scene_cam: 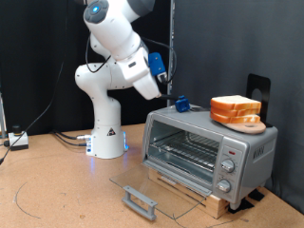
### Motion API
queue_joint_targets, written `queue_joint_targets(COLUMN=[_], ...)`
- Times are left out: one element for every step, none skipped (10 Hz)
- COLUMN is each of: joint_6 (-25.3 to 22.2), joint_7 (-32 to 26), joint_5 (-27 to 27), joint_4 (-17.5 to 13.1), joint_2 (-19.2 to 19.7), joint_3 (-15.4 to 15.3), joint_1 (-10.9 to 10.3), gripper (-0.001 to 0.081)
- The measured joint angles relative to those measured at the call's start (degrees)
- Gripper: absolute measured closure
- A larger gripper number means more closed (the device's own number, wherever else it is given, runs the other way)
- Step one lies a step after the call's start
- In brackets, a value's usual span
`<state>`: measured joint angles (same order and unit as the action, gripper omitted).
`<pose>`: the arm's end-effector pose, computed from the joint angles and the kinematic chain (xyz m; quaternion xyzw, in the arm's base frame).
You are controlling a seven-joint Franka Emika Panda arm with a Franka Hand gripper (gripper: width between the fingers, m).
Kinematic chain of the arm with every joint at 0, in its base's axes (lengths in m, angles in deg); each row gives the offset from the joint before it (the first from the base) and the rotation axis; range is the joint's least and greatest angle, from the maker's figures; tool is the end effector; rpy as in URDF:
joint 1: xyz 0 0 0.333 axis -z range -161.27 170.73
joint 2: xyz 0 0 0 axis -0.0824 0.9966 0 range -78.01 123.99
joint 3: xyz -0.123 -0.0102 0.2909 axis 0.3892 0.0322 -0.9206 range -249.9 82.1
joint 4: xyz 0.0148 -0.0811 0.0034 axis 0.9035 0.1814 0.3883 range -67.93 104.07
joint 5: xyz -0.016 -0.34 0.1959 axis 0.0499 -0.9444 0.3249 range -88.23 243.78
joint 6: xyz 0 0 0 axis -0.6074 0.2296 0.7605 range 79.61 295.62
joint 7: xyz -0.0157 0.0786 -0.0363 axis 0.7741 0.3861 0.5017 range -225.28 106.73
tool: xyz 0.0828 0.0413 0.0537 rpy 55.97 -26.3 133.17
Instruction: Make a piece of toast with the oven
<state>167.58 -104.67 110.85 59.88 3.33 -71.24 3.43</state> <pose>0.4026 -0.0242 0.4734 -0.8937 -0.2372 0.0413 0.3786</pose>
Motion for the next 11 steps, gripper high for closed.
queue_joint_targets(joint_6=[0.8,0.9,1.0,2.4,4.9,4.1,4.1,4.8,5.8,6.8,8.7], joint_7=[-1.6,-2.3,-2.4,-2.4,-2.4,-2.2,-2.9,-3.3,-3.4,-3.6,-3.0], joint_5=[0.7,0.9,0.9,0.9,0.9,0.9,0.7,0.7,-0.3,-1.0,-0.9], joint_4=[1.2,2.1,2.9,3.9,6.2,6.1,6.3,7.1,8.5,10.0,12.0], joint_2=[-2.3,-4.6,-6.7,-9.0,-12.0,-11.7,-11.9,-13.3,-15.6,-18.4,-21.3], joint_3=[-0.8,-1.6,-2.6,-4.0,-5.0,-4.9,-5.2,-6.3,-7.8,-9.2,-10.5], joint_1=[-0.4,-0.8,-1.0,-1.1,-1.1,-1.1,-1.1,-1.2,-1.2,-1.2,-1.1], gripper=[-0.0001,-0.0001,-0.0001,-0.0001,-0.0001,-0.0001,-0.0001,-0.0001,-0.0001,-0.0001,-0.0001])
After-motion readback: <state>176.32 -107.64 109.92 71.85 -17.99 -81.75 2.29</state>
